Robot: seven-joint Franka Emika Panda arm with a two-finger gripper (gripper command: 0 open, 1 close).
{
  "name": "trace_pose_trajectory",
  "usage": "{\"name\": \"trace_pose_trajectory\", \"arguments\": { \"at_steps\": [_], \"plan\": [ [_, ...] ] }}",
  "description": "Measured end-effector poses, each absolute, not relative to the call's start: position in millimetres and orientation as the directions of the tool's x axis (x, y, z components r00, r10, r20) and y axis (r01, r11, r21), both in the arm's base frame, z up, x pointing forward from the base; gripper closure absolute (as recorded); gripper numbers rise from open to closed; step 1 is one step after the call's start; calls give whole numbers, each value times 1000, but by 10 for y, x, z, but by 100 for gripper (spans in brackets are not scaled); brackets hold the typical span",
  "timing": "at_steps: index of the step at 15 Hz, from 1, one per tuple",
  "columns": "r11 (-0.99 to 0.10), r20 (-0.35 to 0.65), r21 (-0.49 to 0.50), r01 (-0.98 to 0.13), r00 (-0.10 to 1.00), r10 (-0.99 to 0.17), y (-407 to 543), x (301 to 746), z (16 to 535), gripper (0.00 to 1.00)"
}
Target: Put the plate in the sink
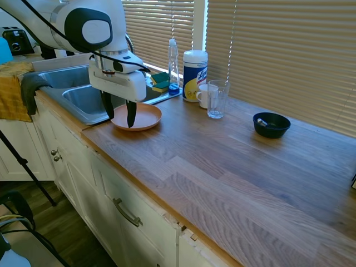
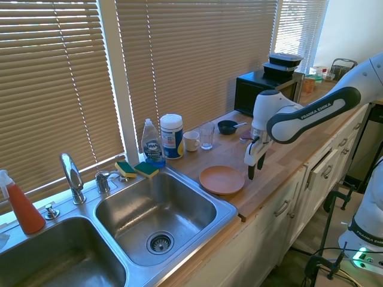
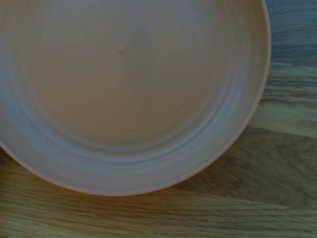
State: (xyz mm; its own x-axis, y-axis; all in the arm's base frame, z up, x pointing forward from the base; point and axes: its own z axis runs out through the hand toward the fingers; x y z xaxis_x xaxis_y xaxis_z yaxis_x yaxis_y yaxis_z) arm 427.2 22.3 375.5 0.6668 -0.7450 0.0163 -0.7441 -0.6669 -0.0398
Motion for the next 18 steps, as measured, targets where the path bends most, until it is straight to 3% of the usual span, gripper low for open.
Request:
{"name": "trace_pose_trajectory", "arguments": {
  "at_steps": [7,18],
  "plan": [
    [-659,22,-76,-748,659,-751,100,4408,3753,0],
    [-668,-87,-183,-721,689,-719,-253,5430,3475,0]
  ]
}}
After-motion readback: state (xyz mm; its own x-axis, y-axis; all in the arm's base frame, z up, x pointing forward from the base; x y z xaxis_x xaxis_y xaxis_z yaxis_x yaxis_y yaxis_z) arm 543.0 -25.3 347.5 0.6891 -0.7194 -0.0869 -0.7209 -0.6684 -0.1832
